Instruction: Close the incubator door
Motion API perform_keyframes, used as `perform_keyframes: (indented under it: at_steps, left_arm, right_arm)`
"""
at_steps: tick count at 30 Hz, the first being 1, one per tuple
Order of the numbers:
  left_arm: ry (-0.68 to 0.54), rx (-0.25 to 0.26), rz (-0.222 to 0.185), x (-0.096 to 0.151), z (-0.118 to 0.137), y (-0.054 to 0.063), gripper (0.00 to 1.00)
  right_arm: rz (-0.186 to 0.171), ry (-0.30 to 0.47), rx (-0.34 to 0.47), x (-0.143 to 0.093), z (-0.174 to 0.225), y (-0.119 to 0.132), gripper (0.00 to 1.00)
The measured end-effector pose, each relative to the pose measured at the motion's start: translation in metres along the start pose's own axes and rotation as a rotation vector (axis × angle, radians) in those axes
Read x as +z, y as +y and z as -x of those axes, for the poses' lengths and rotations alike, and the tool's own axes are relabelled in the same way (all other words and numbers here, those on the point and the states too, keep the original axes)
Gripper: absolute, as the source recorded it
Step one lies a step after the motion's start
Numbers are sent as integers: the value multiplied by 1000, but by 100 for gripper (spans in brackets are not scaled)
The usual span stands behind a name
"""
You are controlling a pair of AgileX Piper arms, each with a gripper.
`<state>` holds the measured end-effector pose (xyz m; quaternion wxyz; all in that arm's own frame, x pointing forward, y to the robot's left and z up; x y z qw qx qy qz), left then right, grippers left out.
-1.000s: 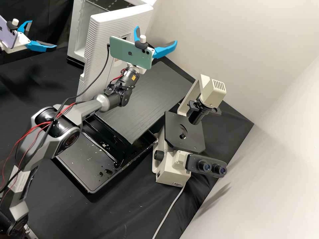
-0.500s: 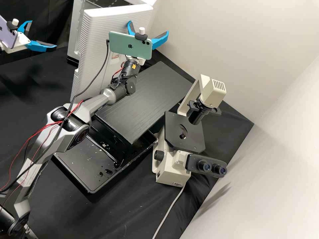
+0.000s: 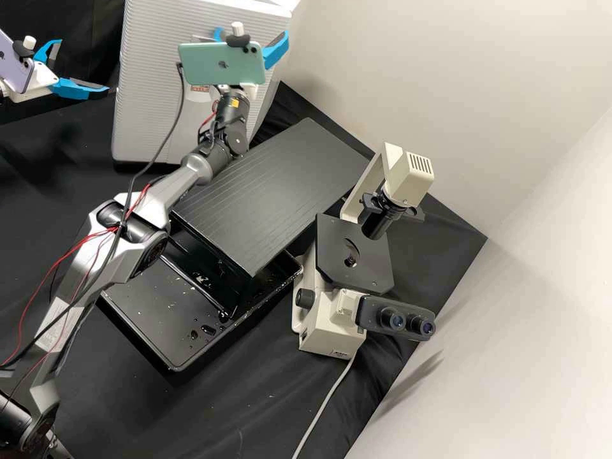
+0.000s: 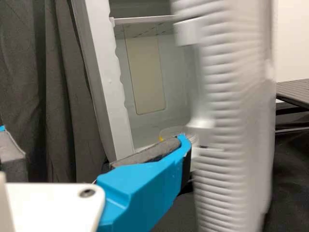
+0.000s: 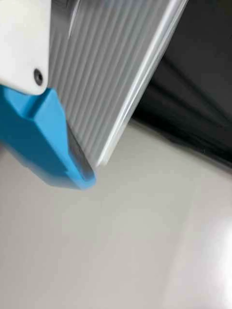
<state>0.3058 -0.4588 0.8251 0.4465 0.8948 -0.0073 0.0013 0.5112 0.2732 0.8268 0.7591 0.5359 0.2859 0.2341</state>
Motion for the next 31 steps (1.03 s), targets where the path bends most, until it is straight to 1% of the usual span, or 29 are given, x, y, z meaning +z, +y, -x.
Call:
perform_keyframes:
  at_steps: [3, 4, 9, 13, 17, 19, 21, 23, 24, 28, 29, 31]
  left_arm:
    - [0, 0, 0, 0, 0, 0, 100]
    - [0, 0, 0, 0, 0, 0, 100]
    - [0, 0, 0, 0, 0, 0, 100]
    - [0, 0, 0, 0, 0, 0, 100]
    - [0, 0, 0, 0, 0, 0, 100]
    - [0, 0, 0, 0, 0, 0, 100]
    - [0, 0, 0, 0, 0, 0, 100]
    - [0, 0, 0, 0, 0, 0, 100]
    - [0, 0, 0, 0, 0, 0, 100]
    - [0, 0, 0, 0, 0, 0, 100]
    - [0, 0, 0, 0, 0, 0, 100]
    - [0, 0, 0, 0, 0, 0, 100]
  right_arm:
    - [20, 37, -2, -15, -7, -2, 100]
    - [21, 44, -1, -17, -8, -3, 100]
    - [22, 49, 1, -18, -8, -2, 100]
    - [15, 47, -12, -16, -7, -8, 100]
    - [6, 38, -32, -13, -6, -15, 100]
    - [-12, 28, -26, -11, -4, -18, 100]
    - [-9, -4, 1, -8, -1, -21, 100]
    - [7, -26, 31, -6, 3, -21, 100]
    - [-5, -33, 42, -6, 5, -21, 100]
    - [-70, -58, 149, -8, 13, -23, 100]
    - [-85, -64, 167, -8, 14, -23, 100]
    - [-105, -78, 181, -11, 17, -21, 100]
